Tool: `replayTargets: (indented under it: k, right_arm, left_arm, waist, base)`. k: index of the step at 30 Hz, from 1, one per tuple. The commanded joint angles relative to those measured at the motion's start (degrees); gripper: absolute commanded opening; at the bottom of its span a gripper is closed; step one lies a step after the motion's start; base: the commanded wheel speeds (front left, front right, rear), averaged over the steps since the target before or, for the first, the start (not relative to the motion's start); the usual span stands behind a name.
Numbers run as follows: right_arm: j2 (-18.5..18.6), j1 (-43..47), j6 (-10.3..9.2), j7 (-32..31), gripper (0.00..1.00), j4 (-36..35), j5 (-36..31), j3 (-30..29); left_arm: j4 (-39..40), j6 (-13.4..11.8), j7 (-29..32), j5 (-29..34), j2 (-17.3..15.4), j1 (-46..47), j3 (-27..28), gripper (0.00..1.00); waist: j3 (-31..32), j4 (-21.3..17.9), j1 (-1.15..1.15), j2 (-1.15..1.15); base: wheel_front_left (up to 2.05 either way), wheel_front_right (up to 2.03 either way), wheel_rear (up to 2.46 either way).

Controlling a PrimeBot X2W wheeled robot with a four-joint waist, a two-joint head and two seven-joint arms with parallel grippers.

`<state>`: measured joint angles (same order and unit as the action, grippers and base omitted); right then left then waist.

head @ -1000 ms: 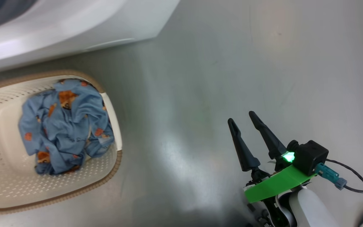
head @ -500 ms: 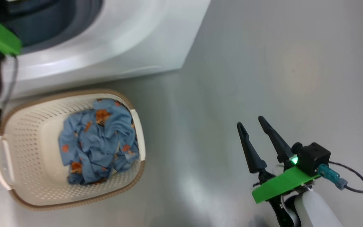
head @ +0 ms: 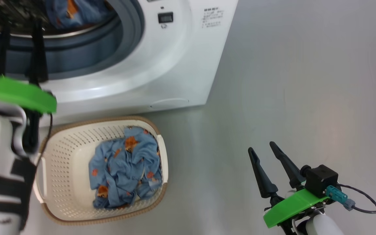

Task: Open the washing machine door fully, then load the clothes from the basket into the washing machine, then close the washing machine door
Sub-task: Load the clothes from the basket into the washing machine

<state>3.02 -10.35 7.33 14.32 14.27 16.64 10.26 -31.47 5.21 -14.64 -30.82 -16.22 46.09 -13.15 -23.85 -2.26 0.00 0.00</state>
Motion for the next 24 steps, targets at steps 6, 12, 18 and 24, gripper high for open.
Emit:
replayTargets:
  k: [6, 12, 18, 24]
  right_arm:
    - [-0.1, 2.2, 0.16, 0.7, 1.0, -1.1, -0.3, 0.8]
    - [-0.1, 3.4, 0.16, 0.7, 1.0, -0.9, -0.5, 0.5]
    - [-0.1, 4.6, 0.16, 0.7, 1.0, -0.8, -0.8, 0.4]
    - [-0.1, 6.4, 0.16, 0.7, 1.0, -1.1, -1.6, -0.3]
  left_arm:
    - [7.7, -0.7, -0.4, 3.6, -0.8, -8.5, 6.4, 1.0]
    - [13.4, -0.4, -0.4, 6.8, 2.0, -16.5, 10.7, 1.0]
    - [16.8, 0.2, -0.4, 9.5, 4.7, -23.3, 13.2, 1.0]
    - [20.5, 0.7, -0.4, 12.3, 7.7, -30.0, 16.8, 1.0]
  waist:
    - [5.3, 1.0, 0.0, 0.0]
    - [9.1, 1.2, 0.0, 0.0]
    - [12.8, 1.1, 0.0, 0.0]
    - [16.2, 1.2, 0.0, 0.0]
  base:
    - [0.0, 0.0, 0.0]
    - [0.0, 0.0, 0.0]
    - [0.0, 0.0, 0.0]
    - [0.0, 0.0, 0.0]
